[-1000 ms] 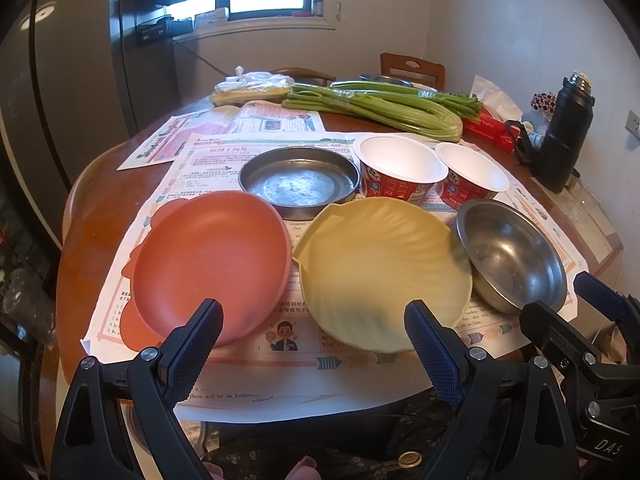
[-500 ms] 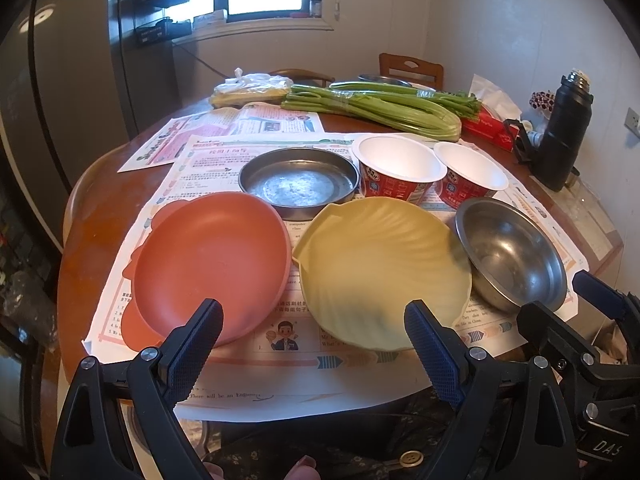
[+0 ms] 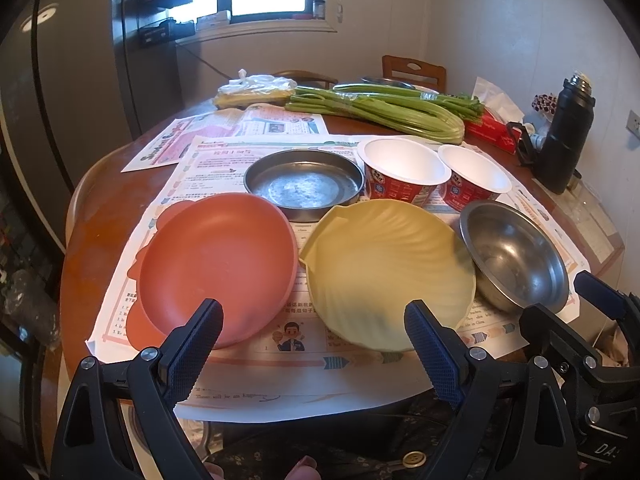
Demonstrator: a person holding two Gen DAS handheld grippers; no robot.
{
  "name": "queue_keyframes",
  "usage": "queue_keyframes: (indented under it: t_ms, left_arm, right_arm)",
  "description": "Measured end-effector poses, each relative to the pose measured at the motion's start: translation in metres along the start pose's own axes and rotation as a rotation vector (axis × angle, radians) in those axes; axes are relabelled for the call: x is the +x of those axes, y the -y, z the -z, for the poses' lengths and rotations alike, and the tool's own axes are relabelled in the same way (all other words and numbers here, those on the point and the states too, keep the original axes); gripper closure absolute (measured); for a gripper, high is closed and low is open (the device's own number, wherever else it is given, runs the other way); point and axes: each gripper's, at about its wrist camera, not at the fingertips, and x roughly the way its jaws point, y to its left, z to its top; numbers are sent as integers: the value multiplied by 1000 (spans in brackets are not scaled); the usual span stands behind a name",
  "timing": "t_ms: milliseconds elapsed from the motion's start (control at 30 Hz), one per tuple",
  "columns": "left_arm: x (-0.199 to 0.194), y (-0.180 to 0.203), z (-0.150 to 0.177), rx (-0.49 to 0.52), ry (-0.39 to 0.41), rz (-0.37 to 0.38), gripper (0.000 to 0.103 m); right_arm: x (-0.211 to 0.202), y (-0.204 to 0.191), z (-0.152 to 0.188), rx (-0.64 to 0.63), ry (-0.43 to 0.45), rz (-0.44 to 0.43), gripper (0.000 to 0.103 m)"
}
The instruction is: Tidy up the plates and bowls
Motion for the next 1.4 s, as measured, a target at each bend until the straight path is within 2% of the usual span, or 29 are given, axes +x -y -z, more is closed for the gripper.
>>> queue_keyframes:
  t_ms: [233,467,633,933,1100,1400]
  left_arm:
    - [-4,-17,-3,-37,20,-22,10]
    - [-4,-46,-5,-97,22,-58,10]
    - [-2,-73,-5,-156,24,-96,10]
    - [8,-132,2,-288,1,-140,10]
    - [21,-151,4,-328,-29,-124,10]
    - [46,-150,2,-301,-79,-119,10]
  right_arm:
    - [-2,-9,-9,-36,23,-18,11]
    - [2,-39,-24,-141,28,-86,11]
    - [17,-62,-40,-165,-12,-185,11]
    - [50,-103,-67,-244,-62,-268,13]
    - [79,-124,-77,-282,-117,-279,20]
    - [132,-150,-69,-326,-246,-278,39]
